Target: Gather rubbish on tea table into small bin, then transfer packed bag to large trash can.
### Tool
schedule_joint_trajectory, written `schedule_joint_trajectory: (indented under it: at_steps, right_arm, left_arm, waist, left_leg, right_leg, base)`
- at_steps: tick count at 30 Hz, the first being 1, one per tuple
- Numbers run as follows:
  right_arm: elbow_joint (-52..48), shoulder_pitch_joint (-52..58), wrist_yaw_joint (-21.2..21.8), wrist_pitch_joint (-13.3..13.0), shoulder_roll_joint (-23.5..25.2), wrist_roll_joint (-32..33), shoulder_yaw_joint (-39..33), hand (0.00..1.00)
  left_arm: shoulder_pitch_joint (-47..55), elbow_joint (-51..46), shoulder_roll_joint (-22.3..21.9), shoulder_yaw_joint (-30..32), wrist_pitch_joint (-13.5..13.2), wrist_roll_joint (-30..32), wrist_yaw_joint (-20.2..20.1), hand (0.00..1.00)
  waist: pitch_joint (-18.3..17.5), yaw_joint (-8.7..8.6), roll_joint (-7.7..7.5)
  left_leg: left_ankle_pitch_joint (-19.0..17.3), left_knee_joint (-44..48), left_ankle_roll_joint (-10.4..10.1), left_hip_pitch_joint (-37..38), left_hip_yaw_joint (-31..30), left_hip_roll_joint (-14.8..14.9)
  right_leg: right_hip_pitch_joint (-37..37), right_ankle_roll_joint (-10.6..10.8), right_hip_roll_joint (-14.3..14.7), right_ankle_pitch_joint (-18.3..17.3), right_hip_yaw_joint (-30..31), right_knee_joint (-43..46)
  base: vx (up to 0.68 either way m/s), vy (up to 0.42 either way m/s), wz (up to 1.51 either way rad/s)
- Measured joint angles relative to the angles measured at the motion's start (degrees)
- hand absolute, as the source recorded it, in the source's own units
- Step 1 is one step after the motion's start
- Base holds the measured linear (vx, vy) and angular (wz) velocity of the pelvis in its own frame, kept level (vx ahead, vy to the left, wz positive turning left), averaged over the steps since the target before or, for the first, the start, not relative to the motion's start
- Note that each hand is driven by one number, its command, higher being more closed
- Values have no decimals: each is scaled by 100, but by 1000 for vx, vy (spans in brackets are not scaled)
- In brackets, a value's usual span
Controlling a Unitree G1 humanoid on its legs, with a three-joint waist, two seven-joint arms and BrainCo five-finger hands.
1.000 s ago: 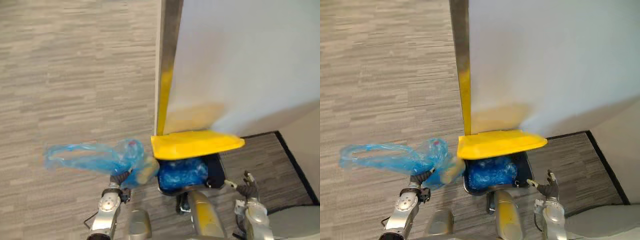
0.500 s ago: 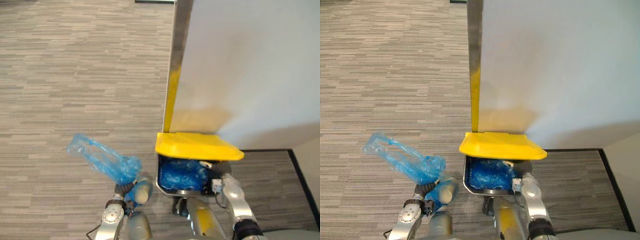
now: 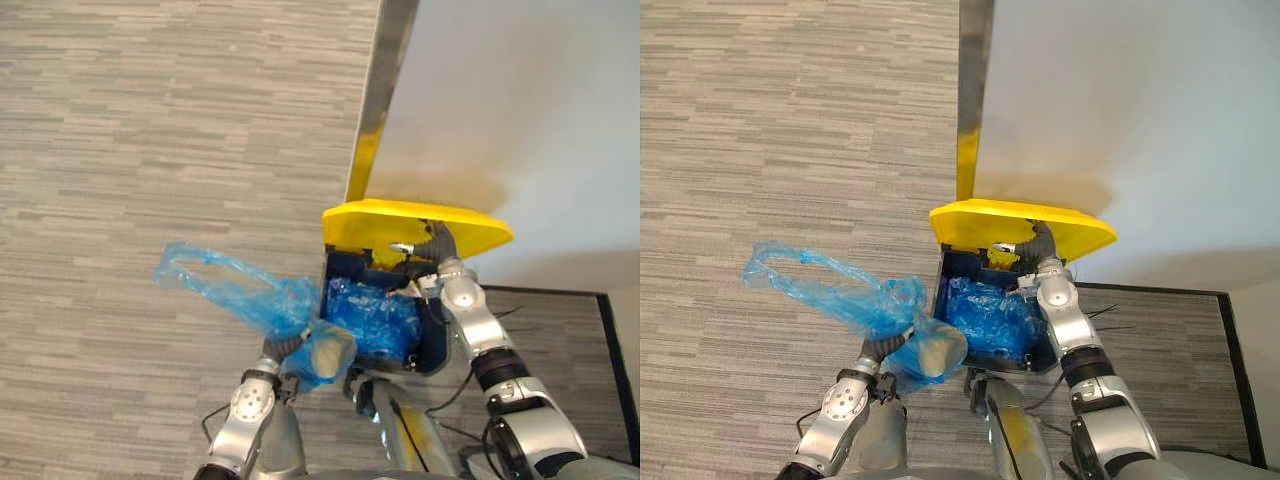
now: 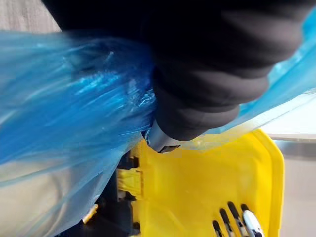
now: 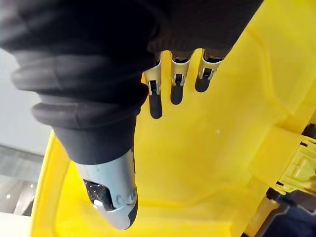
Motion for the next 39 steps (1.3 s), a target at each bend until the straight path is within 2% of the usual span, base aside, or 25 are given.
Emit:
schedule_joint_trajectory:
  at_steps: [2, 5, 7, 9, 11, 15, 20, 21, 23, 29, 39]
  right_arm:
    - [0, -94, -2, 0, -117, 12, -10, 0]
    - [14, -289, -5, 4, -255, 59, -20, 0]
    - [27, -477, -4, 18, -287, 60, -9, 0]
    - [27, -643, -5, 20, -312, 63, -5, 0]
    - [27, -913, -8, 37, -357, 103, 16, 0]
    - [19, -1474, -11, 39, -545, 123, 412, 0]
    - [-25, -1936, -12, 38, -749, 117, 468, 0]
    - [-43, -2023, -21, 31, -794, 115, 468, 0]
    - [-101, -2134, -98, 23, -850, 114, 468, 0]
    - [-311, -2240, -281, -51, -1089, 123, 458, 0]
    - [-580, -1957, -351, -137, -1096, 94, 271, 0]
  left_arm:
    - [-244, -378, -3, -389, -28, -80, -3, 100]
    - [-852, -489, -25, -898, -129, -200, 0, 100]
    - [-1345, -484, -40, -1140, -152, -272, 9, 100]
    - [-1753, -458, -140, -1231, -170, -365, 56, 100]
    - [-2214, -238, -291, -1252, -238, -397, 199, 100]
    - [-2974, 919, -471, -1206, -252, -393, 430, 100]
    - [-3336, 2139, -557, -976, -114, -174, 583, 100]
    - [-3389, 2434, -609, -847, -67, -72, 650, 0]
    - [-3426, 2894, -636, -658, 11, 102, 665, 0]
    - [-3514, 3709, -639, -389, 190, 703, 755, 0]
    - [-3256, 3879, -674, -268, 303, 1192, 625, 0]
  waist:
    - [97, -26, 0]
    - [252, -92, 3]
    - [399, -200, 4]
    - [507, -205, -4]
    - [700, -283, 5]
    - [880, -490, 2]
    - [1028, -578, -15]
    - [1090, -614, -10]
    - [1128, -644, -13]
    - [1206, -679, -9]
    - [1206, -683, -8]
  left_leg:
    - [29, 10, 28, -38, 5, -15]
    - [45, 20, 51, -33, -1, -88]
    - [65, 31, 97, -32, 10, -149]
    - [43, 66, 139, -39, 79, -213]
    - [15, 108, 190, -42, 142, -256]
    - [12, 198, 196, -260, 283, -293]
    - [14, 208, 193, -512, 487, -294]
    - [24, 217, 174, -529, 524, -285]
    - [19, 241, 182, -594, 607, -242]
    - [9, 307, 196, -801, 650, -255]
    - [10, 289, 199, -827, 621, -348]
  right_leg:
    - [-21, -85, -26, 54, -14, 16]
    - [-22, -87, -128, 52, -42, 113]
    - [-34, -88, -211, 53, -14, 167]
    - [-125, -87, -263, 52, 95, 259]
    - [-156, -82, -305, 54, 170, 300]
    - [-429, -41, -298, 83, 299, 325]
    - [-826, -42, -258, 129, 451, 358]
    - [-846, -69, -236, 150, 472, 344]
    - [-952, -141, -198, 198, 547, 341]
    - [-1233, -141, -215, 219, 592, 406]
    - [-1244, -128, -320, 228, 583, 409]
  base:
    - [66, 19, 2]
    - [47, 25, 10]
    - [-3, 41, 3]
    - [-33, 45, -12]
    - [-51, 25, -12]
    - [-33, 12, -19]
    - [20, -13, -21]
    - [52, 10, -17]
    - [62, 10, -22]
    - [39, 6, -5]
    - [4, 13, 3]
